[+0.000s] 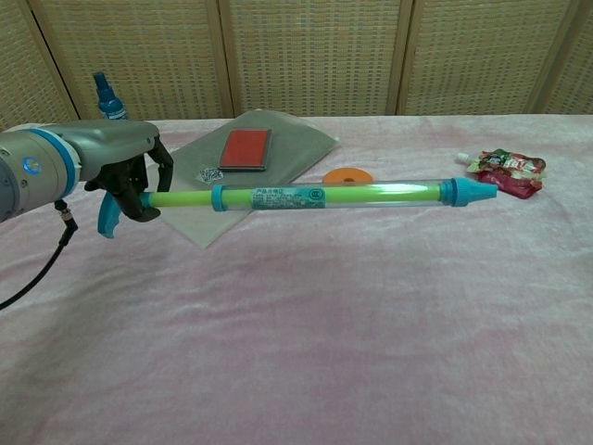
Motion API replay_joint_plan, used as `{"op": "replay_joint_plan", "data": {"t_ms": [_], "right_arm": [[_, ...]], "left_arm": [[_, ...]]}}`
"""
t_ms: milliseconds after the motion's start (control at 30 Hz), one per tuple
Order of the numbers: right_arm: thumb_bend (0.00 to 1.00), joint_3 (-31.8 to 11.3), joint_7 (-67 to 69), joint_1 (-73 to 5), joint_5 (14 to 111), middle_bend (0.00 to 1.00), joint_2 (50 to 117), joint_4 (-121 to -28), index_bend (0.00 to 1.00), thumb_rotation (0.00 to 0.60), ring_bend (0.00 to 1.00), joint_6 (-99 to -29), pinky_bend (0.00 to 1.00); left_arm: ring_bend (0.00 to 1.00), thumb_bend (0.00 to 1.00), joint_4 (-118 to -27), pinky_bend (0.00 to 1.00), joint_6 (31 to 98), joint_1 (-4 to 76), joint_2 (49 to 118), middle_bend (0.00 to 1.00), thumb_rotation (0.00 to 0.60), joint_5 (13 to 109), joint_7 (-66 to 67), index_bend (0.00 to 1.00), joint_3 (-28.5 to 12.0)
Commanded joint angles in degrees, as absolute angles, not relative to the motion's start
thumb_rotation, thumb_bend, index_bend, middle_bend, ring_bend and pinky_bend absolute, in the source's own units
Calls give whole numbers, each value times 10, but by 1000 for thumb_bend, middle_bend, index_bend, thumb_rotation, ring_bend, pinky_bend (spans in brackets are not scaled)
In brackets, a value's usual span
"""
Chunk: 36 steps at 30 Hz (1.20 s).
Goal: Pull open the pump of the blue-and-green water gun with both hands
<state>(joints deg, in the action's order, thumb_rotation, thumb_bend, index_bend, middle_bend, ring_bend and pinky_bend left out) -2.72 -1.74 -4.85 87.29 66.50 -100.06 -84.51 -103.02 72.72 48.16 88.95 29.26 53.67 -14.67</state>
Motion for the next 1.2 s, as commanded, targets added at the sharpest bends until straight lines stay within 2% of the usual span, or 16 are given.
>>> {"op": "replay_joint_plan", "data": {"t_ms": [33, 133, 233, 400, 633, 833, 1000, 1200], "right_arm": [[134, -32, -54, -50, 870, 393, 665, -1033, 107, 600, 406, -848, 320], [139, -37, -105, -62, 881, 619, 669, -1071, 157, 600, 615, -842, 449], [144, -51, -193, -88, 876, 778, 686, -1118, 213, 600, 758, -815, 582], [212, -74, -315, -120, 822, 911, 724, -1171, 290, 600, 884, -783, 642], [321, -103, -396, -149, 760, 967, 785, -1198, 349, 600, 936, -785, 670], [327, -124, -428, -169, 734, 972, 827, -1194, 357, 600, 938, -802, 670], [333, -130, -442, -178, 726, 975, 837, -1194, 366, 600, 941, -810, 670], [372, -129, -455, -187, 717, 995, 846, -1187, 460, 600, 958, -816, 670]], "left_arm": [[845, 621, -1055, 788, 731, 473, 858, 919, 600, 279, 525, 831, -152], [845, 622, -1068, 788, 728, 470, 841, 919, 600, 265, 516, 831, -156], [845, 622, -1080, 788, 729, 470, 825, 919, 600, 255, 512, 831, -159], [844, 623, -1100, 788, 730, 475, 802, 919, 600, 240, 514, 831, -161], [844, 625, -1127, 788, 740, 485, 778, 919, 600, 231, 523, 831, -157], [844, 629, -1142, 788, 745, 497, 765, 919, 600, 213, 537, 831, -148], [845, 631, -1148, 788, 747, 504, 763, 919, 600, 208, 540, 831, -142], [845, 633, -1157, 788, 749, 511, 759, 919, 600, 206, 541, 831, -134]]}}
